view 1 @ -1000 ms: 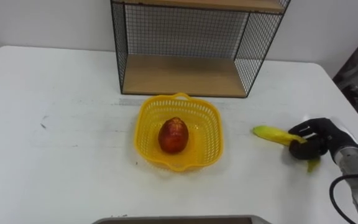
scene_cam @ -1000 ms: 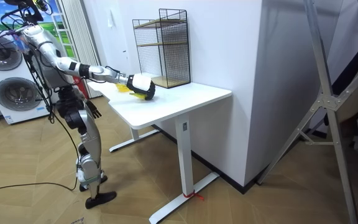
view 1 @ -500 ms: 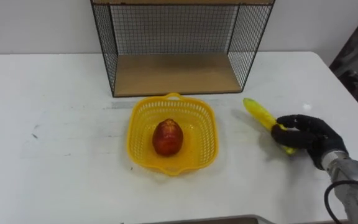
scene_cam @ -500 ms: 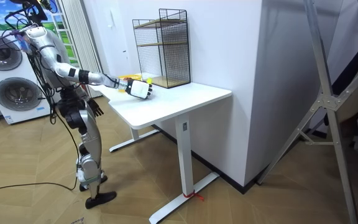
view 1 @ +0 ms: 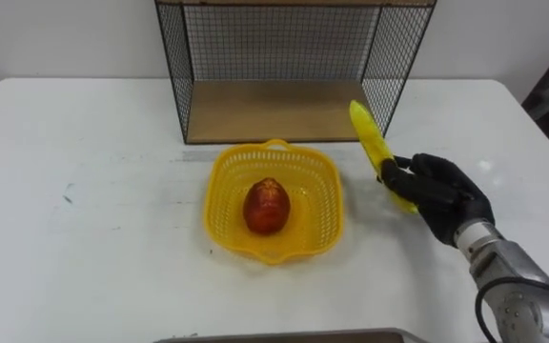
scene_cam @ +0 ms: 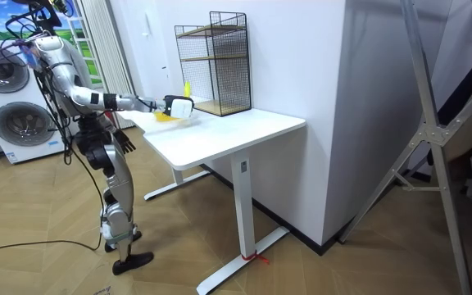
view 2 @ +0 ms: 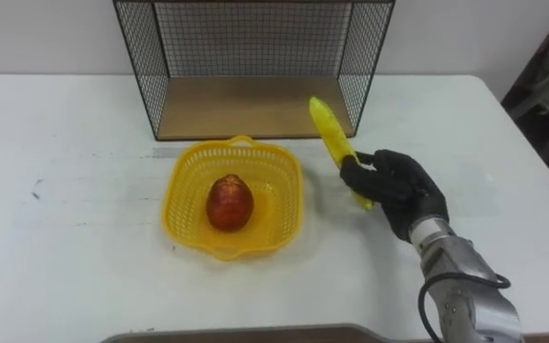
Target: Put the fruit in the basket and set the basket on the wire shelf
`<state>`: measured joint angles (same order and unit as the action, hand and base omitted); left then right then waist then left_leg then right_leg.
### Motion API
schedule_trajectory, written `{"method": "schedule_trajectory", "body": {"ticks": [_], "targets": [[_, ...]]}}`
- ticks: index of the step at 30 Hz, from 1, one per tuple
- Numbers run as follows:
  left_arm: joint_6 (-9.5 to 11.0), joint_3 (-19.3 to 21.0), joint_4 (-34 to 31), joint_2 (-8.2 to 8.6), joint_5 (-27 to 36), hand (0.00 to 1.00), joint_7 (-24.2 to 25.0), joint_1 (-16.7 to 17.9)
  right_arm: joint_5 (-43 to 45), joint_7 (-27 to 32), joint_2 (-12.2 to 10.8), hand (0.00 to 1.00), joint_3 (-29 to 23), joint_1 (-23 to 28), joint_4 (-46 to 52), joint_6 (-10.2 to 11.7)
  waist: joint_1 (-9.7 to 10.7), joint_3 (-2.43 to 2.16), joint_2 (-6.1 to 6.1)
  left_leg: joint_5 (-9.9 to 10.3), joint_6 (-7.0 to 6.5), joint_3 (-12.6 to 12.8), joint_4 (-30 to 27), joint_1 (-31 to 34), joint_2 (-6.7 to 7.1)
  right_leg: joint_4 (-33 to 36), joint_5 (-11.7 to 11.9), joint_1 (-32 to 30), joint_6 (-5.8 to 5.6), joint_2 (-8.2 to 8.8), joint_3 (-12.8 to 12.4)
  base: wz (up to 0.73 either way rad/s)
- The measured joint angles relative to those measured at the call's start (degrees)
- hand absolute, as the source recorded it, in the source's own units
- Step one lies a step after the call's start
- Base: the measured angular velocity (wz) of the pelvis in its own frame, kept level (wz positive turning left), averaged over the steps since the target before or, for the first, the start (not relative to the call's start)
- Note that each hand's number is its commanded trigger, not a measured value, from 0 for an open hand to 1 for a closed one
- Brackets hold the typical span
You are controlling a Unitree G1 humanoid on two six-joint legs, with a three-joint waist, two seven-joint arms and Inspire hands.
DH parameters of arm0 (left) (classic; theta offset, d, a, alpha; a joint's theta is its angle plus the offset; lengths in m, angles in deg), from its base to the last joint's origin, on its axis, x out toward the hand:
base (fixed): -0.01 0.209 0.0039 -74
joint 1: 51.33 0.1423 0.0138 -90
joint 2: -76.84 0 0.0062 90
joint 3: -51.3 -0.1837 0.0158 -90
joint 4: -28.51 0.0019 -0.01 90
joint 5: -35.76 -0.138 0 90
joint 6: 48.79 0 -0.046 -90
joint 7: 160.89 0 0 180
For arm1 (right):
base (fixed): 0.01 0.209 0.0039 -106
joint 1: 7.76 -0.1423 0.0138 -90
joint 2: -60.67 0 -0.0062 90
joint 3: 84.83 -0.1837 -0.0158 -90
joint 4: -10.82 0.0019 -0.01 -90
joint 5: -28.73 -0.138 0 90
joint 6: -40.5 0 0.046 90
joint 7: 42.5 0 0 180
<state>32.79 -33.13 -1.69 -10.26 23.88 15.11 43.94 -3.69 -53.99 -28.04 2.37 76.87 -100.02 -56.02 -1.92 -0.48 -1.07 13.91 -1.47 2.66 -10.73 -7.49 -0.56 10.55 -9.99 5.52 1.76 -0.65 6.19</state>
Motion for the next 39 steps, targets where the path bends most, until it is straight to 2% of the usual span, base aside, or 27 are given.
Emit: {"method": "schedule_trajectory", "body": {"ticks": [7,13,16,19,21,25,26,27,28,29,39], "targets": [[0.01,-0.23,-0.19,1.27,0.03,0.0,-0.01,-0.6,-1.21,-1.87,-0.01,1.0,3.1,-0.03,4.11,0.02,-0.13,-0.16,0.39,0.0,-0.01,0.11,-0.29,-0.24,-0.29,0.09,0.0,-0.03,0.0,0.02,-0.09,0.0],[-0.02,-0.35,-0.95,1.4,0.42,0.0,-0.01,-0.32,-0.5,-2.48,-0.11,1.0,4.73,-0.03,8.71,-0.28,-0.12,0.09,0.78,0.0,-0.01,-0.06,-0.49,0.07,-0.25,0.23,0.01,-0.02,0.0,0.11,-0.04,0.0],[-0.02,-1.52,-1.59,1.23,1.08,0.0,-0.01,-0.18,5.18,-2.48,-0.02,1.0,6.8,-0.02,12.05,-0.51,-0.36,0.03,0.8,-0.01,0.0,0.05,-0.11,0.37,0.08,0.35,0.01,-0.67,0.0,-0.28,-0.35,-0.05],[-0.02,-1.46,-2.07,1.22,1.08,0.0,0.0,-0.2,9.91,-2.83,0.06,1.0,7.98,-0.02,14.19,-0.6,-1.34,-0.36,0.38,-0.06,0.05,0.26,-0.21,0.86,0.04,0.4,0.07,-1.49,0.09,-0.43,-0.63,-0.04],[-0.01,-1.52,-1.9,1.22,1.16,0.0,0.0,-0.21,10.83,-3.37,0.2,1.0,8.37,-0.02,14.65,-0.63,-1.62,-0.43,0.09,-0.07,0.06,0.24,-0.16,0.82,0.01,0.29,0.08,-1.48,0.1,-0.44,-0.67,-0.03],[0.1,-1.63,-1.61,1.23,1.16,0.0,0.0,-0.32,13.71,-3.75,0.17,1.0,8.44,-0.19,14.98,-0.62,-2.5,-0.15,-0.28,-0.07,0.06,0.22,0.19,0.77,-0.04,0.01,0.09,-1.51,0.09,-0.39,-0.68,0.0],[0.13,-2.04,-1.61,1.23,1.15,0.0,0.0,-0.32,15.37,-3.76,0.17,0.94,8.44,-0.19,15.55,-0.63,-2.84,0.02,-0.32,-0.06,0.06,0.31,0.33,0.86,-0.05,-0.01,0.09,-1.66,0.09,-0.36,-0.68,0.0],[0.13,-2.36,-1.61,1.23,1.15,0.0,0.0,-0.32,15.9,-3.76,0.16,0.6,8.44,-0.19,15.92,-0.63,-2.92,0.14,-0.34,-0.07,0.06,0.33,0.36,0.9,-0.06,-0.03,0.09,-1.7,0.09,-0.34,-0.68,0.0],[0.13,-2.51,-1.58,1.25,1.15,0.0,0.0,-0.31,17.14,-3.85,0.11,0.39,8.52,-0.19,16.65,-0.63,-3.03,0.38,-0.34,-0.06,0.06,0.35,0.37,0.95,-0.15,-0.04,0.09,-1.75,0.09,-0.33,-0.68,0.0],[0.13,-2.51,-1.45,1.26,1.16,0.0,0.0,-0.3,17.85,-4.12,0.05,0.0,8.62,-0.19,17.23,-0.63,-3.07,0.41,-0.36,-0.06,0.06,0.34,0.39,1.03,-0.21,-0.06,0.09,-1.83,0.09,-0.3,-0.66,0.0],[0.14,-2.56,-1.25,1.54,3.44,0.0,-0.01,-0.41,21.91,-4.25,0.07,0.0,11.19,-0.25,19.66,-0.63,-3.31,0.28,-0.69,-0.07,0.06,0.17,0.29,2.0,-0.21,0.0,0.09,-2.71,0.09,-0.12,-0.36,0.0]]}}
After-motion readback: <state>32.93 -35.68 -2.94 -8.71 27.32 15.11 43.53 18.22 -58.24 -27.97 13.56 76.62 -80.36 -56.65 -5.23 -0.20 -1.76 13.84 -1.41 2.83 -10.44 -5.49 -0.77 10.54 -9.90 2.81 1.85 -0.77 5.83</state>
